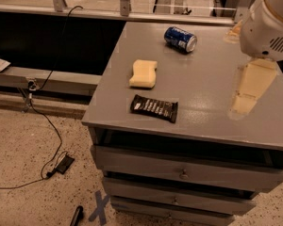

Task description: Pick rxbar chocolate

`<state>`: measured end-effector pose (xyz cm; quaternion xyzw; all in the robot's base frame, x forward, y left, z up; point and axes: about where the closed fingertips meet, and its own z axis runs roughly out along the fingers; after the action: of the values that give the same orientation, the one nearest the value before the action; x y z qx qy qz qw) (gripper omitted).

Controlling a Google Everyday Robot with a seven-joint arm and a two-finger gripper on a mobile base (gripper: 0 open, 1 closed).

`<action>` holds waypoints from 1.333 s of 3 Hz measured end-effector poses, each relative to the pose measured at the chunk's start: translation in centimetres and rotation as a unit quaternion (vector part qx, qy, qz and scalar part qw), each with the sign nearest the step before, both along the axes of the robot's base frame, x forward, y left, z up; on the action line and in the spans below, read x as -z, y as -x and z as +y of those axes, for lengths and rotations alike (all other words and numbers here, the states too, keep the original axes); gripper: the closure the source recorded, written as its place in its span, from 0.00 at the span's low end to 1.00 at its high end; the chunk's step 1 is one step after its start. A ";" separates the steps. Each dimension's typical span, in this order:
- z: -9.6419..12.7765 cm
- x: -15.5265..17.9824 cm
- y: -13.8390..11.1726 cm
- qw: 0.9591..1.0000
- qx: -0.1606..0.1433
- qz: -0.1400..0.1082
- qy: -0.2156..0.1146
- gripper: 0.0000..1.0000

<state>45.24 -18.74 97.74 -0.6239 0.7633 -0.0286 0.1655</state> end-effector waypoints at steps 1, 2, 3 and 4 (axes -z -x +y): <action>4.2 0.6 -1.9 0.999 -0.033 0.005 0.012 0.00; 7.3 1.6 -3.4 0.999 -0.051 0.011 0.005 0.00; 9.4 3.2 -4.2 0.998 -0.053 0.023 -0.037 0.00; 10.5 4.8 -4.9 0.997 -0.036 0.027 -0.068 0.00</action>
Offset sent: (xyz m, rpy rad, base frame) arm 0.0504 0.1107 -0.0336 0.0118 0.0567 0.1484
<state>50.12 -8.23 92.94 -0.6387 0.7446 0.0462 0.1883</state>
